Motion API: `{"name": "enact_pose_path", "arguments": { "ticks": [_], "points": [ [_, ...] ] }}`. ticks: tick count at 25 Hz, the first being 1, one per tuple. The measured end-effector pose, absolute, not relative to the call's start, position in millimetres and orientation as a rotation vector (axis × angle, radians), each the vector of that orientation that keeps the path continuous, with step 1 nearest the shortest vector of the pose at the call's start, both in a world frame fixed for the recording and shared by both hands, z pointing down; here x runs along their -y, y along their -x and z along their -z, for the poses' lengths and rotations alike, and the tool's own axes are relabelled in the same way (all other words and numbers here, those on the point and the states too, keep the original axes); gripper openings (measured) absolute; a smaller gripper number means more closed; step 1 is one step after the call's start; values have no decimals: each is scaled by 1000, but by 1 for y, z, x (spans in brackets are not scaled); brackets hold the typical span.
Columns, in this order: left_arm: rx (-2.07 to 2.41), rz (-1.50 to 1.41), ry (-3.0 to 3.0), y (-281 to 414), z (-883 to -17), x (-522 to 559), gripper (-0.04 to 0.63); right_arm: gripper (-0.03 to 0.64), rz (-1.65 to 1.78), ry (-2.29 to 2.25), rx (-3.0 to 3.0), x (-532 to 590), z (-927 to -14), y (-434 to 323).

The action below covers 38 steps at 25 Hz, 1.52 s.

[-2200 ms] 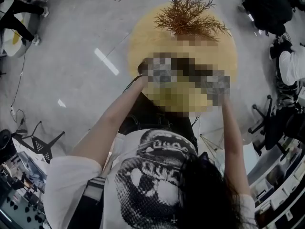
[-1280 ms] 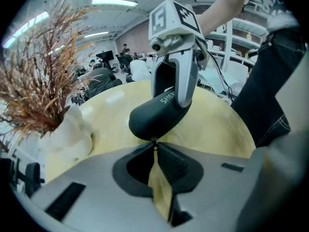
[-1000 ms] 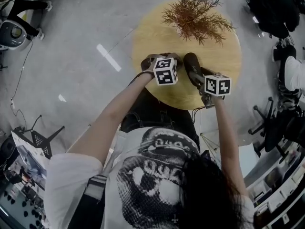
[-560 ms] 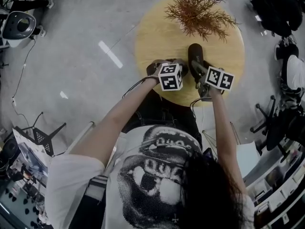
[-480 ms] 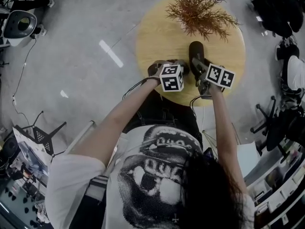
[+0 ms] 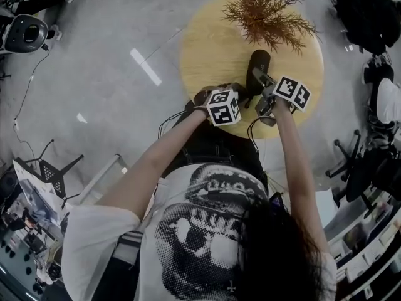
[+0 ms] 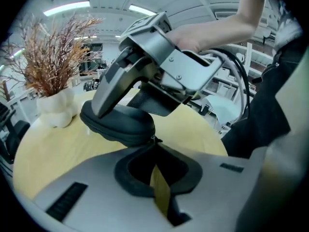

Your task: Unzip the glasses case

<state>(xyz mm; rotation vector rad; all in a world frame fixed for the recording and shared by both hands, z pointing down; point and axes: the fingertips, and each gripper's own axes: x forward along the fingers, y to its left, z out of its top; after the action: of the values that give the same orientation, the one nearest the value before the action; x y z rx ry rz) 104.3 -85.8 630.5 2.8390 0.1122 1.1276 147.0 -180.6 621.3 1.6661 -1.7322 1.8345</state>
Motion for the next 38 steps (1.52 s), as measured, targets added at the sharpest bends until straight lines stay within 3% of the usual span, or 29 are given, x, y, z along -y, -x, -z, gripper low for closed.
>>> {"name": "enact_pose_path", "arguments": {
  "ticks": [8, 19, 29, 38],
  "points": [
    [53, -1068, -2797, -97, -630, 91, 13, 279, -2008, -1743, 1659, 185, -624, -141],
    [187, -1079, -2756, -94, -632, 87, 15, 281, -1875, -1574, 1762, 183, -624, -138],
    [498, -1035, -2604, -44, -618, 107, 15, 282, -1226, -998, 1913, 138, -622, -135],
    [663, -988, -2497, -22, -604, 90, 15, 284, -1035, -781, 1998, 107, -623, -129]
  ]
}}
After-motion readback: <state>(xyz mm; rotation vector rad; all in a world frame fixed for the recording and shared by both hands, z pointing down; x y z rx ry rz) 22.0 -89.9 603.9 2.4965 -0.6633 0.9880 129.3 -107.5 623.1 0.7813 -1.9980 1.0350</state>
